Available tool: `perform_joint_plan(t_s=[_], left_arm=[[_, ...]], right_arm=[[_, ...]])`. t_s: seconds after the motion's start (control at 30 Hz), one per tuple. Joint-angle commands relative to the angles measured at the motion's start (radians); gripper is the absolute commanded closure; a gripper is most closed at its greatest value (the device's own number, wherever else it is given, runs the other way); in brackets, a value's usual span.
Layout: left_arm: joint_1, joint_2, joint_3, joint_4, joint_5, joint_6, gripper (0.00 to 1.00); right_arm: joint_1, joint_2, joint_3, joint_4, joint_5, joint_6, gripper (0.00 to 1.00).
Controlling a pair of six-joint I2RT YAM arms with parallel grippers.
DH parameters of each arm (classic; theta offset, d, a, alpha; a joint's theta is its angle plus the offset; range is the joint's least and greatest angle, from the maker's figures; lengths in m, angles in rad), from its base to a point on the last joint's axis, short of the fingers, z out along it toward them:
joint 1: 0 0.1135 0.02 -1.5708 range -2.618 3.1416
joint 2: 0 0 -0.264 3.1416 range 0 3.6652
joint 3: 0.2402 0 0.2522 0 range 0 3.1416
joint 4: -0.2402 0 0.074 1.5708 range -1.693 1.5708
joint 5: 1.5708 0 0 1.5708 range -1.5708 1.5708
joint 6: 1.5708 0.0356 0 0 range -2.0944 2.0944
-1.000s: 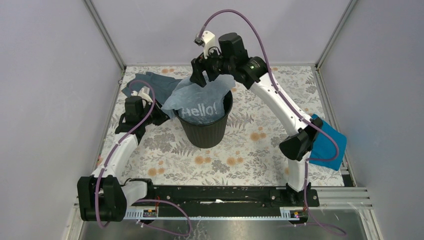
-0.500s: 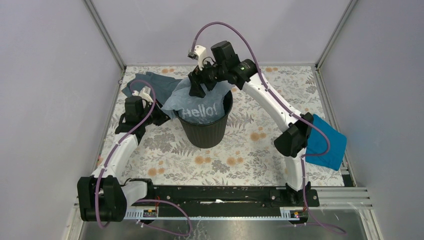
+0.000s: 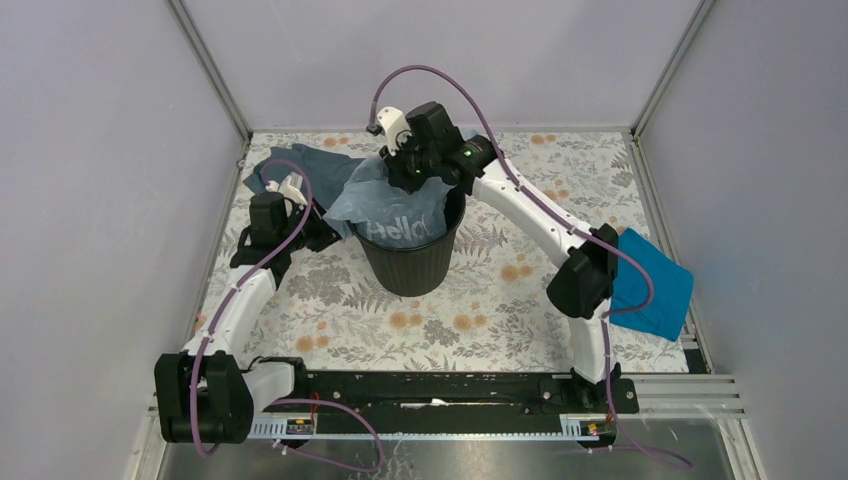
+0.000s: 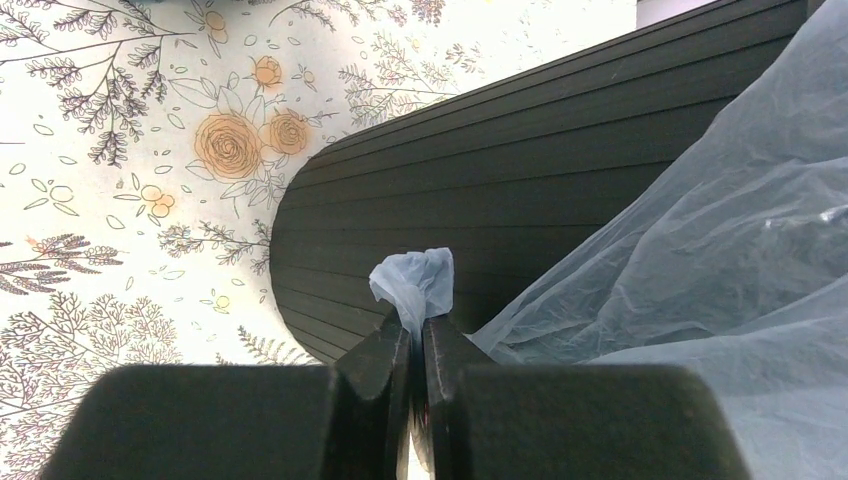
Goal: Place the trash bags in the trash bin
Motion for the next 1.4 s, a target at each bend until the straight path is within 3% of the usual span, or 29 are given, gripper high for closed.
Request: perform_joint_plan(t_s=[0.0,0.07,0.43,0.7,0.93,1.23,1.37], left_arm=[[0.005,-0.024,0.028,0.028,0.009,0.033,0.91],[0.005,-0.029,0.024,0.025,0.003,0.037,0.90],[0.005,-0.047,0.010,0.012,-0.007,0.046,0.89],[0.005,-0.076,0.014,-0.017,-0.011,0.045,0.89],[0.005,-0.139,0.004,-0.030,-0.009,0.032,0.80],[0.005,-0.188,-0.014,-0.032,0.019,-0.005,0.97],[0.005,-0.236,-0.030,-0.048,-0.014,-0.003,1.00]], right_arm=[[0.009,-0.176,-0.071,0.051,0.026,0.046,0.95],[0.009,-0.249,-0.160,0.067,-0.006,0.071,1.00],[0.010,-0.558,-0.558,0.167,-0.171,0.212,1.00],[0.009,-0.734,-0.782,0.308,-0.174,0.387,1.00],[0.009,-0.889,-0.937,0.426,-0.153,0.475,1.00],[0.009,-1.025,-1.094,0.444,-0.118,0.510,1.00],[0.010,-1.094,-1.210,0.502,-0.134,0.531,1.00]])
